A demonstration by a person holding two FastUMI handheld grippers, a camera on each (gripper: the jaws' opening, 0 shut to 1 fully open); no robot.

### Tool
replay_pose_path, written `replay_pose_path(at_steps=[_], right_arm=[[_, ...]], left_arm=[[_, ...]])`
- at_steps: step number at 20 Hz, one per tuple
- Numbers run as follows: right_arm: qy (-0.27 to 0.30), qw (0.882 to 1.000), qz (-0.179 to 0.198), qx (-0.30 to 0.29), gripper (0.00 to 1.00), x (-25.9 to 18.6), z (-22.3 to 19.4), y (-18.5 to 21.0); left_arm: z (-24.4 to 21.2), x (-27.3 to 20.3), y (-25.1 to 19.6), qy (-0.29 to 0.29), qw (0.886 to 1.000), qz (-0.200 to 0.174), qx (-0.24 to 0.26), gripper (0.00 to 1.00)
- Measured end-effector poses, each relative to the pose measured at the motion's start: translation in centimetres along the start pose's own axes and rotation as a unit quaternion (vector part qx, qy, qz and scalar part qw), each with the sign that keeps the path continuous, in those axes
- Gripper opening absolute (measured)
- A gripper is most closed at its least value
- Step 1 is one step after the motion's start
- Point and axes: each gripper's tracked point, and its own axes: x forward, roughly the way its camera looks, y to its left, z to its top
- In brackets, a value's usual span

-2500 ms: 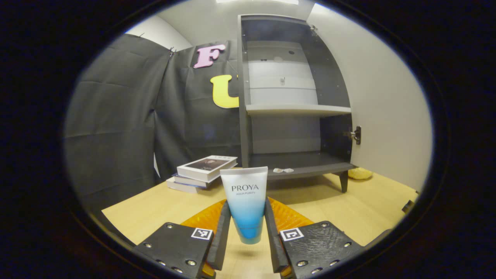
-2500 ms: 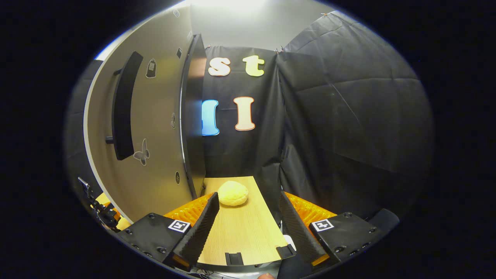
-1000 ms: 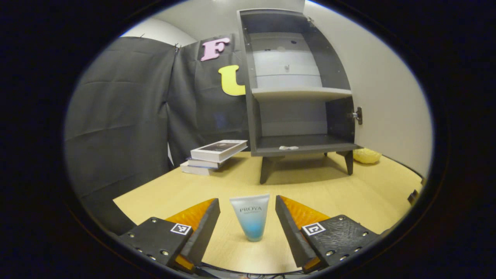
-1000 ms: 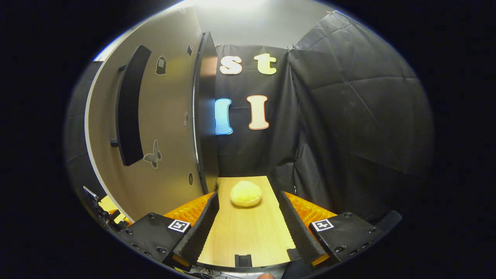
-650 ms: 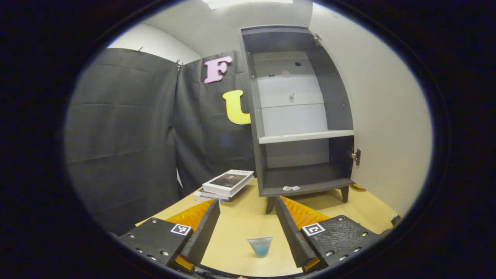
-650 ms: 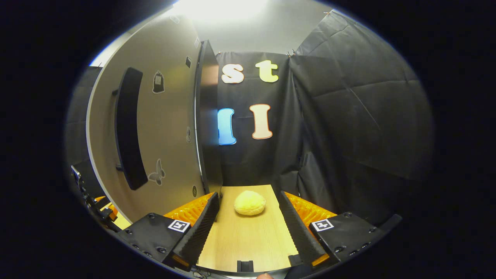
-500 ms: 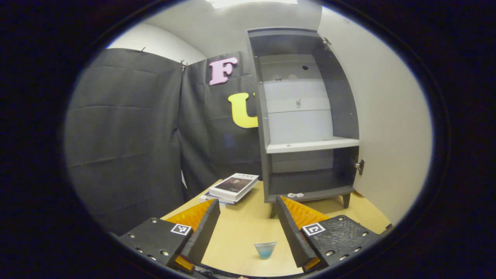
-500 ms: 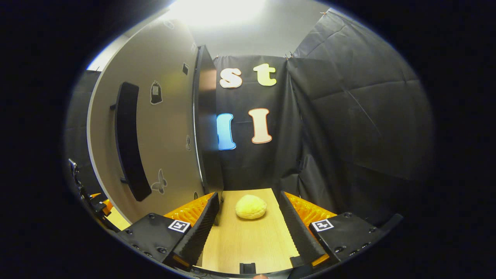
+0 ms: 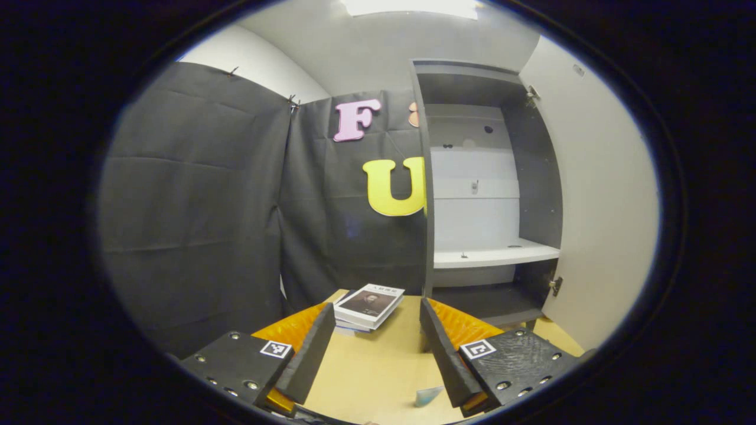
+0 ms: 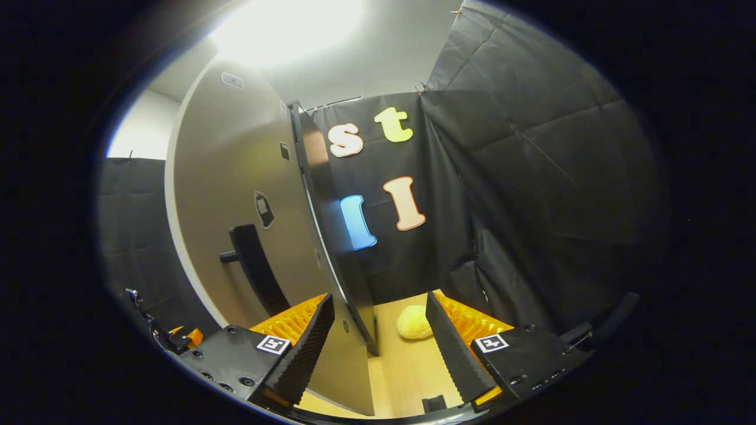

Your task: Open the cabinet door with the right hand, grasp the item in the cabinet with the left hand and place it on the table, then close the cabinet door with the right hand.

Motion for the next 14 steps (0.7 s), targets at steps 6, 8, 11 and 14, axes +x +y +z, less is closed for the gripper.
replay_pose_path(at_steps=[6, 8, 11, 14], right_arm=[[0.022, 0.996, -0.080, -0.035, 0.96, -1.0, -2.0, -0.1], [0.017, 0.993, -0.102, -0.052, 0.96, -1.0, -1.6, 0.3], [0.012, 0.984, -0.133, -0.114, 0.96, -1.5, -1.2, 1.1], [0.018, 0.984, -0.132, -0.121, 0.96, -1.7, -1.5, 2.6]], left_arm=[[1.0, 2.0, 3.2, -0.016, 0.999, -0.028, 0.017, 0.88], [0.9, 2.6, 4.2, -0.020, 0.999, -0.033, 0.018, 0.88], [0.6, 3.6, 5.4, -0.020, 0.999, -0.040, 0.013, 0.88], [-0.1, 4.5, 6.5, -0.015, 0.999, -0.048, 0.005, 0.88]])
